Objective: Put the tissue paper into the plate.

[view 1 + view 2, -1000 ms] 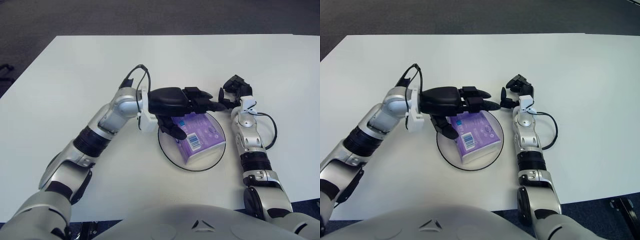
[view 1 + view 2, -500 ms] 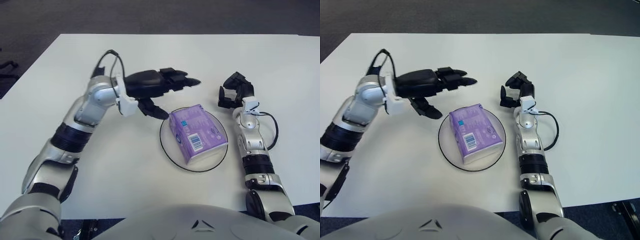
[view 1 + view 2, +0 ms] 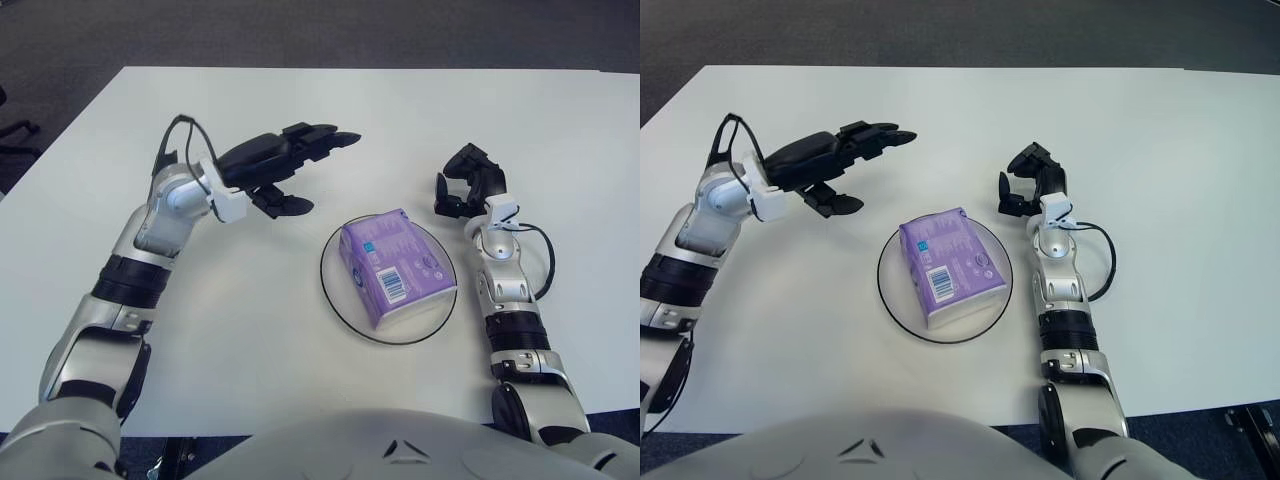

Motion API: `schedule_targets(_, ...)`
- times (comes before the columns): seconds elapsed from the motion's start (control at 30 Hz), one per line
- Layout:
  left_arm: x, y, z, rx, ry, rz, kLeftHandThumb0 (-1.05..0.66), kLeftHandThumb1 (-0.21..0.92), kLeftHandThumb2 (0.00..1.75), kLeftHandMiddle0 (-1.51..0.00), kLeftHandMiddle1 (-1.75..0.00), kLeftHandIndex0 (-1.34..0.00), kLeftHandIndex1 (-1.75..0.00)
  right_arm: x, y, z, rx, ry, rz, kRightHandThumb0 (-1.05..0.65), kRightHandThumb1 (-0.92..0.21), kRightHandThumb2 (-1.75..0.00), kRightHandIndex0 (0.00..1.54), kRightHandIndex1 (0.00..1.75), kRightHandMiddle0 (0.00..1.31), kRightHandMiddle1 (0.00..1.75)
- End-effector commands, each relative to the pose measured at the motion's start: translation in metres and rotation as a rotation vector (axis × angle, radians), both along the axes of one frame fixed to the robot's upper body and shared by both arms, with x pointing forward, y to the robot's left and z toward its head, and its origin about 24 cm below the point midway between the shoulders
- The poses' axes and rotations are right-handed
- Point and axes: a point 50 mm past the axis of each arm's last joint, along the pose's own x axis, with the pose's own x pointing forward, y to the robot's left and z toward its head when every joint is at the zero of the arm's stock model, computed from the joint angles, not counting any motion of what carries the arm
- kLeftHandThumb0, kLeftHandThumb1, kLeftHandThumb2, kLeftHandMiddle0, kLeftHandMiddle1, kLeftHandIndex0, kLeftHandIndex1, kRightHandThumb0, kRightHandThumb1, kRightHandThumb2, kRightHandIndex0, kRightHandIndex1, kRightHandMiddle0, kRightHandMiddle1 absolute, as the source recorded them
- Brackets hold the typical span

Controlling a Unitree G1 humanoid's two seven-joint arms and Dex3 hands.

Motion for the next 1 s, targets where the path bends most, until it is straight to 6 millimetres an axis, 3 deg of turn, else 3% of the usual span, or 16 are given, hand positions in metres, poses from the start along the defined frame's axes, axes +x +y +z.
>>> schedule_targets(0.0,0.004,0.012,0.002,-0.072,-0.04,0.037,-1.05,0.92,1.07,-0.13,-0.21,0.0,-0.45,-0.038,-0.003,-0.065,0.074,0.22,-0.039,-0.48,-0.31,-1.32,1.3,1.75,0.62,1.75)
schedule_targets(0.17,0.005,0.02,0.001,-0.143,-0.016,0.067,-1.05,0.92,1.11,-0.15,-0.21,0.0,-0.44,-0.038,-0.003,-0.065,0.079,0.214,-0.037,-0.48,-0.32,-1.32,1.3,1.75,0.61,1.75)
schedule_targets(0.3,0.008,0.041,-0.03,-0.314,0.158,0.211,-1.05,0.92,1.13,-0.2,-0.23,0.0,-0.57,-0.038,-0.003,-0.065,0.082,0.213,-0.034,-0.48,-0.32,-1.31,1.3,1.75,0.61,1.75)
schedule_targets(0.43,0.011,0.04,-0.039,-0.458,0.2,0.292,-1.05,0.92,1.12,-0.25,-0.26,0.0,-0.69,-0.038,-0.003,-0.066,0.084,0.217,-0.034,-0.48,-0.32,-1.31,1.3,1.75,0.61,1.75)
schedule_targets(0.5,0.011,0.039,-0.042,-0.508,0.205,0.321,-1.05,0.92,1.1,-0.25,-0.59,0.0,-1.0,-0.038,-0.003,-0.067,0.084,0.217,-0.035,-0.48,-0.32,-1.31,1.3,1.75,0.61,1.75)
schedule_targets(0.57,0.01,0.04,-0.044,-0.552,0.206,0.357,-1.05,0.92,1.1,-0.23,-0.72,0.0,-1.1,-0.038,-0.003,-0.067,0.085,0.217,-0.034,-0.48,-0.32,-1.31,1.29,1.75,0.61,1.75)
schedule_targets(0.6,0.009,0.04,-0.046,-0.578,0.205,0.38,-0.97,0.92,1.06,-0.27,-0.95,-0.01,-1.33,-0.038,-0.003,-0.067,0.086,0.216,-0.034,-0.48,-0.32,-1.31,1.29,1.75,0.61,1.75)
schedule_targets(0.7,0.001,0.044,-0.056,-0.69,0.22,0.472,-0.79,0.92,0.98,-0.32,-1.34,-0.12,-1.61,-0.038,-0.003,-0.067,0.09,0.216,-0.031,-0.48,-0.32,-1.31,1.29,1.75,0.61,1.75)
schedule_targets(0.8,-0.005,0.048,-0.065,-0.787,0.246,0.542,-0.51,0.85,0.77,-0.44,-1.61,-0.21,-1.7,-0.038,-0.003,-0.066,0.094,0.214,-0.027,-0.48,-0.32,-1.31,1.29,1.75,0.61,1.75)
schedule_targets(0.97,-0.005,0.049,-0.071,-0.947,0.308,0.623,-0.4,0.75,0.78,-0.63,-1.72,-0.29,-1.74,-0.038,-0.003,-0.066,0.094,0.212,-0.022,-0.48,-0.32,-1.31,1.28,1.75,0.61,1.75)
